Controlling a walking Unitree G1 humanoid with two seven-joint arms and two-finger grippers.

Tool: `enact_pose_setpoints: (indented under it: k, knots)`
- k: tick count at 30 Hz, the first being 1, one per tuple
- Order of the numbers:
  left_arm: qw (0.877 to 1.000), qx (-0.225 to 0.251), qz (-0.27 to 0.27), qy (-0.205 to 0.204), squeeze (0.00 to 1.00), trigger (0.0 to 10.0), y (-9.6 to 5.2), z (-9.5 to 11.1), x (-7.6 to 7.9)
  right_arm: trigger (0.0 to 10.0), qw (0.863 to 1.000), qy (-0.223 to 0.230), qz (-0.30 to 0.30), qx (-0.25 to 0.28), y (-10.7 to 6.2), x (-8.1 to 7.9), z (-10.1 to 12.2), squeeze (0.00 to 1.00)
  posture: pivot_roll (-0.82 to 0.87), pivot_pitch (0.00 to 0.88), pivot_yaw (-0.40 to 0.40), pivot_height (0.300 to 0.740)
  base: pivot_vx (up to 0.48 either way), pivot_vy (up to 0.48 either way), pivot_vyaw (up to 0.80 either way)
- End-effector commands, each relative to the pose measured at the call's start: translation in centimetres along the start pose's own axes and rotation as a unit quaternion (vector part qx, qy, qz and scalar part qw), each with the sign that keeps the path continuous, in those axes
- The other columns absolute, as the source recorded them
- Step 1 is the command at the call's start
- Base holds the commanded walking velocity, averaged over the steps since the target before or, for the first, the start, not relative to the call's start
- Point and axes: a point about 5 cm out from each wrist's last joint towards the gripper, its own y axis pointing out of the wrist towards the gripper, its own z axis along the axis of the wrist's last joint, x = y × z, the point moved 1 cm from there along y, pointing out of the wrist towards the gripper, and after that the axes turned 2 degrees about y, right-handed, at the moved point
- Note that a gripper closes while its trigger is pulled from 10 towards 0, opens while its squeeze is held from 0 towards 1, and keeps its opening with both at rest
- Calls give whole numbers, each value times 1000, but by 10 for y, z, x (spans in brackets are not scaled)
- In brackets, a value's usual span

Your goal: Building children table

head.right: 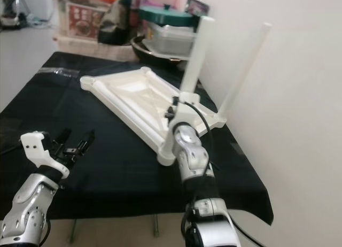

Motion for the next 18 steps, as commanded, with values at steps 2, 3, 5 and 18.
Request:
enact_pose_setpoints:
  k: [2, 3, 5, 18]
  knots:
    - [1000, -2, -8, -8, 0, 10000, 2, -1, 4, 0, 997, -29, -30, -67, -3, 10, -27, 0, 152, 0, -213, 740, 0, 0, 0]
    - [1000, -3, -8, -8, 0, 10000, 2, -1, 4, 6235, 997, -24, 4, -74, -4, 0, -27, 0, 156, 0, -212, 740, 0, 0, 0]
    - [1000, -3, -7, -7, 0, 10000, 3, -1, 3, 10000, 996, -16, 37, -80, -3, -11, -26, 0, 158, 0, -214, 740, 0, 0, 0]
    - [1000, -5, -6, -6, 0, 10000, 3, -2, 2, 10000, 972, 57, 226, 12, -8, -38, 13, 0, 157, 0, -211, 740, 0, 0, 0]
